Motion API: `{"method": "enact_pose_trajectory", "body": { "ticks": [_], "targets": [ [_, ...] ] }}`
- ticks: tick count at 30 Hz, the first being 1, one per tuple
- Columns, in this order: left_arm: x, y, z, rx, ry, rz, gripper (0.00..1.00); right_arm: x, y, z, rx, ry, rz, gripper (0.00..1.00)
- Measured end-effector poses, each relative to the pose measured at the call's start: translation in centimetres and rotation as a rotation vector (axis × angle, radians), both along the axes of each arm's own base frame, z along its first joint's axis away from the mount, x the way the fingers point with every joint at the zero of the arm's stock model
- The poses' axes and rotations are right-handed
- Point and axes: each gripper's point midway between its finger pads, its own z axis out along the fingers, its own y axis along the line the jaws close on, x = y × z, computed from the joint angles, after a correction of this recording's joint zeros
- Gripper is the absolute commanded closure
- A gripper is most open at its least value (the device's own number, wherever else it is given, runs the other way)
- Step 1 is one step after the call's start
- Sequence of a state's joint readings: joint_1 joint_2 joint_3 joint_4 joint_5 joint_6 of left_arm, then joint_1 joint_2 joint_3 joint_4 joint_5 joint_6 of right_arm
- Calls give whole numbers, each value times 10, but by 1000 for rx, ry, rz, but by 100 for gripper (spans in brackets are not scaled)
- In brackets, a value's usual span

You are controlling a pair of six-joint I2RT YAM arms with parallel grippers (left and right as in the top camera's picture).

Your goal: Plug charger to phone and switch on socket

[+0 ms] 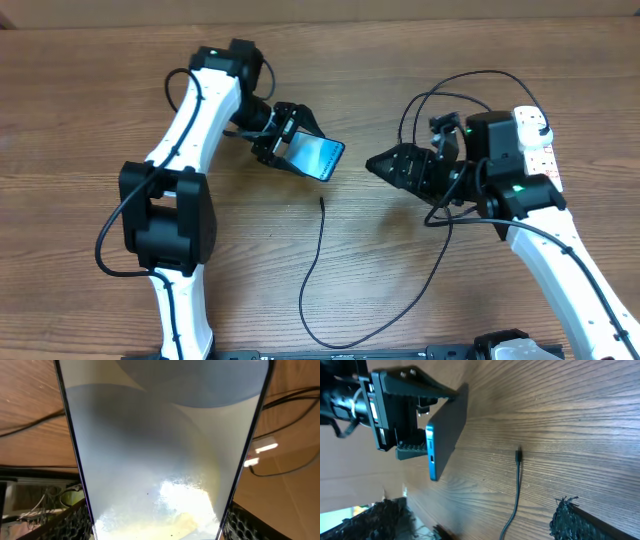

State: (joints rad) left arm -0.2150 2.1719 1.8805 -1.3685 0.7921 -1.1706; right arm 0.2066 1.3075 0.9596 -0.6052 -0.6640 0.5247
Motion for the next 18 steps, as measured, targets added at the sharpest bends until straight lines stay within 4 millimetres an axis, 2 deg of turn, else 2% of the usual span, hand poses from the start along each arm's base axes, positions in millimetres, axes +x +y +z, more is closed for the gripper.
{"method": "enact_pose_trajectory", "body": {
  "ticks": [10,18],
  "targets": [
    [-11,-38,-2,13,-13,-53,96,-2,12,-12,-49,16,5,0],
    [-18,-67,-4,22,-24,-69,96,0,11,-16,-68,18,-5,0]
  ]
}}
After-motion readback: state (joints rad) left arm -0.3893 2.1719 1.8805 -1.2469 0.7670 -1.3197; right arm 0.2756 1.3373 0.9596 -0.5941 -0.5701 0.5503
